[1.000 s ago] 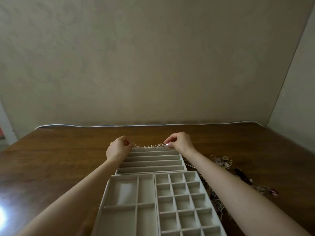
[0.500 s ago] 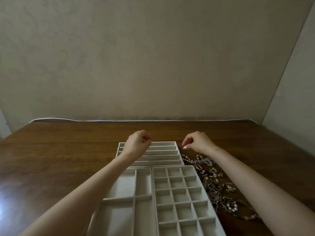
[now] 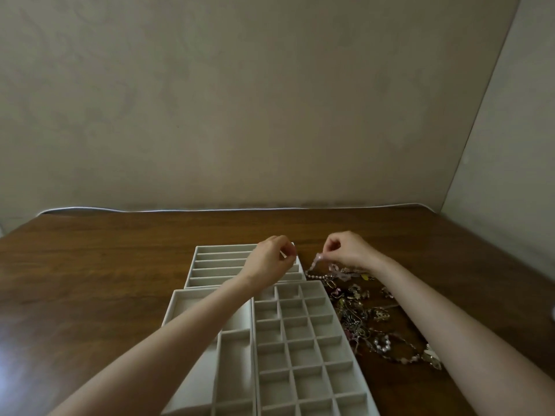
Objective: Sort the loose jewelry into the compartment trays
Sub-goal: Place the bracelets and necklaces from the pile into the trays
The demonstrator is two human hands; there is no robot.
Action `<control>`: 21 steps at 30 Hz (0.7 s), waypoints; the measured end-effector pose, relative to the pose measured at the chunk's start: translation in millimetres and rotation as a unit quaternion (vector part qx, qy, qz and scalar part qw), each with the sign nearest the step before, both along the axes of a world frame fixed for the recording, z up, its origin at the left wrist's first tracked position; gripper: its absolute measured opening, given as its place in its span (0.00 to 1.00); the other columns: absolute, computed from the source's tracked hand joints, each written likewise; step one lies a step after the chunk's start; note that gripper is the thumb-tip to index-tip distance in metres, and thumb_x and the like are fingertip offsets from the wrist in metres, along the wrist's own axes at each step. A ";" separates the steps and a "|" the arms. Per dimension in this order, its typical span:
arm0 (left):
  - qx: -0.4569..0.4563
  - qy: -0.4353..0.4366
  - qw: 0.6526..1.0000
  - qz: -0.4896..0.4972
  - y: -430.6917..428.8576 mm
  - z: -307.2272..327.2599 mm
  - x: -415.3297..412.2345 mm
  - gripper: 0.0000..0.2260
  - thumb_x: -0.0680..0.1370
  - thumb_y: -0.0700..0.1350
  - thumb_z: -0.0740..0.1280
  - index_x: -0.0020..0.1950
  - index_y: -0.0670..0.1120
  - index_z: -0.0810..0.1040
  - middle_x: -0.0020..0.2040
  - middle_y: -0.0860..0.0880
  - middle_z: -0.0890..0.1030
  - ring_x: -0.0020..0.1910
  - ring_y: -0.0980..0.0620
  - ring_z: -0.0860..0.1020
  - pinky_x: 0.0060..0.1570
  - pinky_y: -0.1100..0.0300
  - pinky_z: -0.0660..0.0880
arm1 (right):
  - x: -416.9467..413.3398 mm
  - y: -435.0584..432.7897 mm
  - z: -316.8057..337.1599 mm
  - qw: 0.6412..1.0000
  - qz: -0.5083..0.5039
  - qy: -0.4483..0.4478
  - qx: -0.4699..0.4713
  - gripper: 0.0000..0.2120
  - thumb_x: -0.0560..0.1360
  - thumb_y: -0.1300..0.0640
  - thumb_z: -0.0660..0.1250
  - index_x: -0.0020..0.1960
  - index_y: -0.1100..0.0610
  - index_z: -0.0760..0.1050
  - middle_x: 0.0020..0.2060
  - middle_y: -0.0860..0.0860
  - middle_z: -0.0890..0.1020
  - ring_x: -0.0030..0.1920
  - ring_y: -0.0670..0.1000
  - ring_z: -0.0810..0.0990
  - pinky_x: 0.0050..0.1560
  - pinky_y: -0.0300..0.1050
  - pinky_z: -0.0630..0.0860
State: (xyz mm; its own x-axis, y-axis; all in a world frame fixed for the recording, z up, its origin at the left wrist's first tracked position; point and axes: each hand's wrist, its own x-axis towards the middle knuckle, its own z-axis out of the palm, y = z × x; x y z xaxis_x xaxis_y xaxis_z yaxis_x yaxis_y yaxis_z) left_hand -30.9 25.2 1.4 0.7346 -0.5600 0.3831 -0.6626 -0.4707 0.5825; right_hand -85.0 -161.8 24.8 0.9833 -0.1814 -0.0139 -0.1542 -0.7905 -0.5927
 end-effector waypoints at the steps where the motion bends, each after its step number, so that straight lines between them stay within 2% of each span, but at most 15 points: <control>1: -0.003 0.006 1.000 -0.003 -2.7 0.5 -1.7 0.06 0.76 0.42 0.66 0.52 0.45 0.76 0.51 0.48 0.79 0.48 0.51 0.78 0.49 0.55 0.77 | -2.9 0.0 5.6 0.999 0.002 -0.025 0.035 0.03 0.74 0.57 0.68 0.44 0.56 0.75 0.40 0.50 0.80 0.38 0.45 0.78 0.38 0.35 0.72; 3: -0.023 0.026 0.999 -0.020 -9.1 2.4 -5.5 0.11 0.75 0.42 0.68 0.56 0.45 0.74 0.53 0.49 0.79 0.52 0.52 0.77 0.51 0.57 0.77 | -8.0 1.6 17.2 0.992 0.009 -0.073 0.101 0.03 0.74 0.60 0.68 0.45 0.58 0.75 0.39 0.52 0.80 0.37 0.47 0.79 0.40 0.38 0.77; 6: -0.091 0.099 0.989 -0.068 -19.2 9.5 -12.9 0.22 0.73 0.42 0.71 0.64 0.44 0.69 0.57 0.50 0.77 0.56 0.55 0.75 0.49 0.67 0.74 | -12.9 8.1 34.0 0.980 0.043 -0.119 0.153 0.02 0.73 0.62 0.69 0.45 0.58 0.76 0.39 0.53 0.81 0.36 0.49 0.79 0.42 0.42 0.78; 8: -0.144 0.176 0.970 -0.082 -24.8 15.6 -16.3 0.23 0.72 0.41 0.71 0.64 0.43 0.68 0.56 0.48 0.77 0.55 0.53 0.76 0.49 0.65 0.75 | -14.7 14.4 43.9 0.974 0.072 -0.134 0.168 0.03 0.73 0.62 0.70 0.45 0.58 0.77 0.39 0.53 0.81 0.34 0.48 0.79 0.38 0.42 0.78; 10: -0.183 0.212 0.957 -0.074 -26.5 21.8 -17.3 0.16 0.73 0.42 0.71 0.57 0.43 0.72 0.51 0.45 0.79 0.51 0.49 0.78 0.52 0.55 0.77 | -15.9 21.2 51.9 0.967 0.092 -0.144 0.188 0.03 0.73 0.63 0.70 0.46 0.59 0.78 0.37 0.52 0.81 0.32 0.47 0.78 0.35 0.40 0.77; 12: -0.207 0.231 0.947 -0.086 -22.2 29.1 -20.9 0.07 0.75 0.44 0.69 0.47 0.43 0.74 0.41 0.45 0.79 0.42 0.49 0.78 0.46 0.52 0.77 | -16.3 26.4 58.2 0.958 0.092 -0.162 0.217 0.04 0.73 0.63 0.70 0.47 0.60 0.78 0.35 0.52 0.80 0.30 0.46 0.77 0.33 0.39 0.75; 15: -0.181 0.301 0.929 -0.115 -11.0 36.3 -28.9 0.13 0.79 0.47 0.63 0.37 0.43 0.73 0.29 0.47 0.76 0.29 0.50 0.75 0.33 0.58 0.74 | -16.8 34.6 65.3 0.940 0.084 -0.191 0.271 0.04 0.73 0.63 0.70 0.47 0.61 0.78 0.34 0.52 0.79 0.29 0.46 0.74 0.30 0.37 0.73; 17: -0.135 0.390 0.900 -0.141 -3.7 40.5 -36.6 0.16 0.80 0.48 0.59 0.38 0.40 0.75 0.31 0.44 0.81 0.29 0.49 0.79 0.34 0.57 0.78 | -17.5 43.4 67.6 0.923 0.091 -0.201 0.316 0.03 0.73 0.65 0.69 0.47 0.61 0.77 0.34 0.53 0.80 0.28 0.47 0.74 0.28 0.37 0.72; 18: -0.128 0.438 0.877 -0.151 -1.6 40.9 -38.8 0.18 0.81 0.49 0.58 0.41 0.38 0.77 0.35 0.42 0.83 0.32 0.47 0.81 0.36 0.57 0.80 | -18.7 49.0 68.2 0.916 0.098 -0.202 0.331 0.03 0.73 0.66 0.68 0.47 0.62 0.77 0.34 0.54 0.81 0.28 0.47 0.75 0.27 0.37 0.73; 19: -0.140 0.483 0.850 -0.156 -0.1 40.6 -39.2 0.19 0.82 0.49 0.56 0.45 0.36 0.78 0.41 0.40 0.83 0.38 0.46 0.83 0.40 0.56 0.81 | -20.4 54.9 68.4 0.912 0.108 -0.201 0.341 0.03 0.74 0.67 0.68 0.47 0.62 0.77 0.35 0.55 0.81 0.28 0.47 0.75 0.27 0.38 0.74; 21: -0.226 0.562 0.779 -0.161 1.6 39.0 -36.1 0.19 0.82 0.49 0.54 0.54 0.34 0.76 0.50 0.37 0.81 0.48 0.43 0.81 0.51 0.53 0.78 | -24.8 64.9 67.1 0.907 0.126 -0.194 0.353 0.04 0.73 0.68 0.67 0.48 0.63 0.77 0.36 0.56 0.81 0.29 0.48 0.77 0.29 0.39 0.76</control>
